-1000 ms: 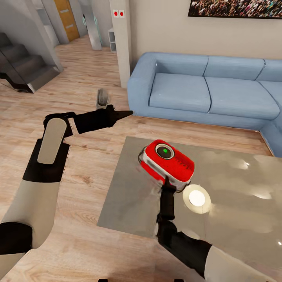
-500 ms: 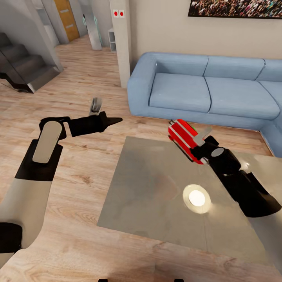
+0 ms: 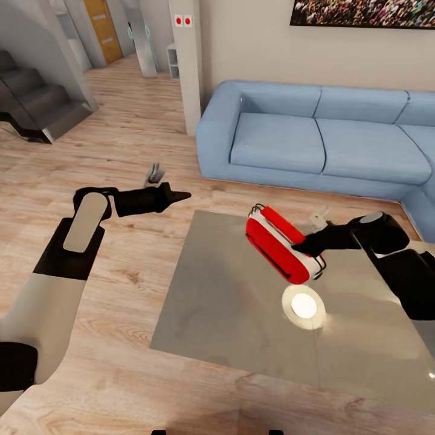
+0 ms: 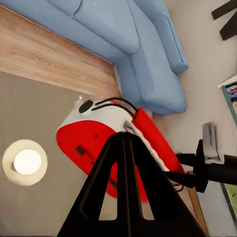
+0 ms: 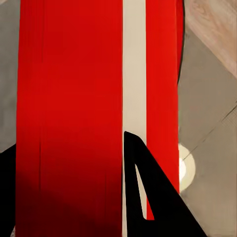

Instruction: Turn on the radio receiver that's on the table in the living room.

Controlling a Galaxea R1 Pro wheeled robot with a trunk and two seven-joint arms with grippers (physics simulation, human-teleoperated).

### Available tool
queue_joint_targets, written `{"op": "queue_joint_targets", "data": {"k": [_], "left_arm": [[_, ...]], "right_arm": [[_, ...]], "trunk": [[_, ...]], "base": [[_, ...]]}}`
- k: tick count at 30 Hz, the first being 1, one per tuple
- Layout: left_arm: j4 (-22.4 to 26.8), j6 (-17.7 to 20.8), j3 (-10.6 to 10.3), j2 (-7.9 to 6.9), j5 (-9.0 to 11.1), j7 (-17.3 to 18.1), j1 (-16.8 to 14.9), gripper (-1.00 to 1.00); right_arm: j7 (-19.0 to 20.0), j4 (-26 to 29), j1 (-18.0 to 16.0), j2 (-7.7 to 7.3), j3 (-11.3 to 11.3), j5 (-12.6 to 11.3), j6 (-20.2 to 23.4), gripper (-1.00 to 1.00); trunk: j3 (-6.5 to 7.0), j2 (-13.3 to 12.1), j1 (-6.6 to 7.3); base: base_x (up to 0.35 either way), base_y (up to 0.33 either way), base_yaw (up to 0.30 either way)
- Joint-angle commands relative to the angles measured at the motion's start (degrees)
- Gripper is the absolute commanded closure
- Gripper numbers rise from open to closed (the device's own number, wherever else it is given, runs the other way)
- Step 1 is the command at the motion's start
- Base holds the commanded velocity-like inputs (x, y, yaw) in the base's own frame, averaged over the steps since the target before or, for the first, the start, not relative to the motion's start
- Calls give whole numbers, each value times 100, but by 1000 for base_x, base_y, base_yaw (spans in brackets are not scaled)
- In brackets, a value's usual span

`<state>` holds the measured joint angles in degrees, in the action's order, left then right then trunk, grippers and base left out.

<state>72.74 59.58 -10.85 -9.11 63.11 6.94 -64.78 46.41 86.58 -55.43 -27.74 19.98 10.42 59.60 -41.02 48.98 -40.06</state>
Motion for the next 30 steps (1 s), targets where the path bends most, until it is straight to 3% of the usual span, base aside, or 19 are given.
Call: {"op": "queue_joint_targets", "data": {"k": [1, 7, 17, 30], "left_arm": [[-5, 0, -12, -4, 1, 0, 0, 100], [-129, 1, -29, -9, 7, 0, 0, 100], [-555, -21, -31, 28, 3, 0, 0, 100], [-591, -20, -31, 57, -2, -1, 0, 100]], "right_arm": [[4, -37, -3, -4, 6, -85, 40, 100], [-3, -404, -3, 4, 42, -241, 40, 100], [-18, -551, -3, -6, 132, -234, 40, 100], [-5, -902, -3, 18, 185, -241, 40, 100]], "trunk": [[1, 0, 0], [1, 0, 0], [1, 0, 0], [1, 0, 0]], "base": [[0, 0, 0], [0, 0, 0], [0, 0, 0], [0, 0, 0]]}}
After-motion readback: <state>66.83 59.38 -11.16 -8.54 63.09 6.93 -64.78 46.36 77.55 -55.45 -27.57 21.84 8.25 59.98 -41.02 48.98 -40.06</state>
